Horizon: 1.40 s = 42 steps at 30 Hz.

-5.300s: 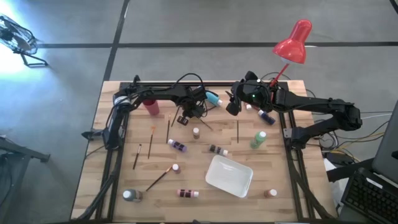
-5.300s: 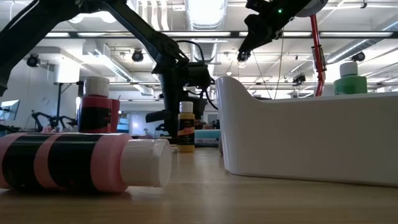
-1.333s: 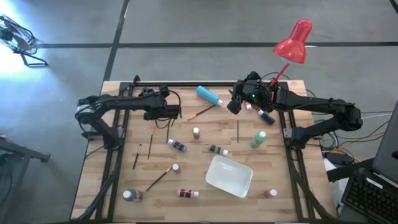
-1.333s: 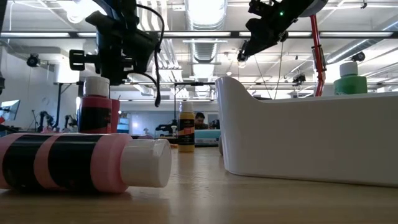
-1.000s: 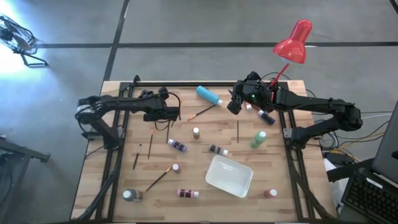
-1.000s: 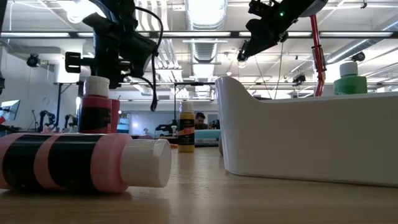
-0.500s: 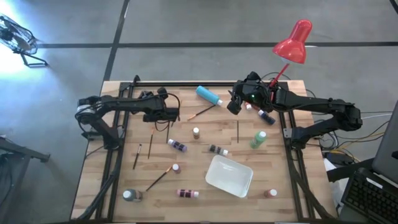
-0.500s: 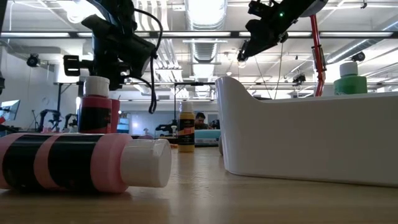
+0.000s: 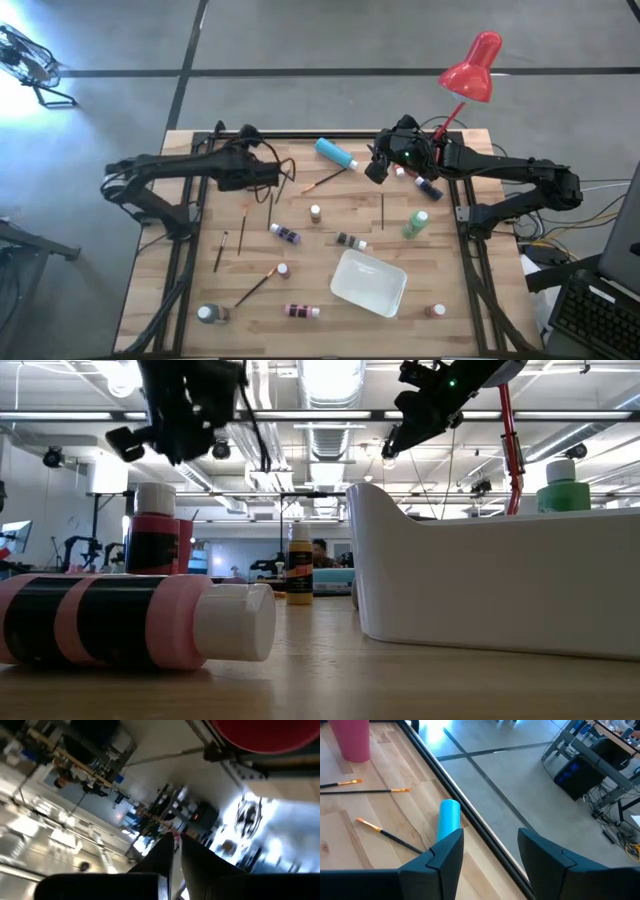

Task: Pick & Place Paint Supplies
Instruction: Put the orange paintbrush into the pink cup

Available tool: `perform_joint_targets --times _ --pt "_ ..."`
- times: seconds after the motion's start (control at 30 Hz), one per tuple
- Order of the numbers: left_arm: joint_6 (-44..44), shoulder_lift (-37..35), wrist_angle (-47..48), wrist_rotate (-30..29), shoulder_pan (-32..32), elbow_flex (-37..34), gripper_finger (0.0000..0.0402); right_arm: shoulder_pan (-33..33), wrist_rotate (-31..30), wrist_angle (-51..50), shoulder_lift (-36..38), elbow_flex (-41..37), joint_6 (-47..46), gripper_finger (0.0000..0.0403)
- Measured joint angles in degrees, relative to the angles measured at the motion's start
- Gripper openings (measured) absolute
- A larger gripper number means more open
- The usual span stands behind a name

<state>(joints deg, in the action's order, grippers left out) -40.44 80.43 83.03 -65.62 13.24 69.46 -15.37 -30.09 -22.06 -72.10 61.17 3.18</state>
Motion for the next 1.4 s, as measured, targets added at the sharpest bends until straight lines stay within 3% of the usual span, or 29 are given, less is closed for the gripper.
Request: perform_joint_targets --times 0.13,0.23,0.37,0.53,0.67,0.9,1.1,1.4 --pt "8.9 -3.8 -1.3 7.3 -0.5 2.6 0.0035 -0.1 0.0 0.0 0.0 0.0 0.0 0.0196" --pt "17.2 -6.3 -4.0 18.9 -0.5 3.6 0.0035 -0.1 0.0 0.0 0.0 0.0 -0.1 0.0201" --pt "29.7 -8.9 -11.6 31.7 -0.6 3.2 0.0035 -0.1 0.0 0.0 0.0 0.0 0.0 0.0197" --pt "41.5 -10.6 -25.0 42.7 -0.5 1.1 0.0035 -0.1 0.0 0.1 0.0 0.0 0.2 0.0185" --pt "46.6 -10.0 -39.7 45.4 -0.5 -1.9 0.0035 -0.1 0.0 0.1 0.0 0.0 0.2 0.0177" --pt "41.5 -4.4 -60.3 45.0 0.2 -5.3 0.0035 -0.1 0.0 -0.1 0.0 0.0 0.2 0.0177" --pt "40.3 0.3 -61.9 44.8 0.2 -5.3 0.0049 0.0 0.0 -1.9 0.0 0.0 0.1 0.0194" --pt "41.2 1.0 -61.6 44.8 0.3 -5.3 0.01 -0.6 0.1 -2.7 0.0 0.0 -4.4 0.0195"
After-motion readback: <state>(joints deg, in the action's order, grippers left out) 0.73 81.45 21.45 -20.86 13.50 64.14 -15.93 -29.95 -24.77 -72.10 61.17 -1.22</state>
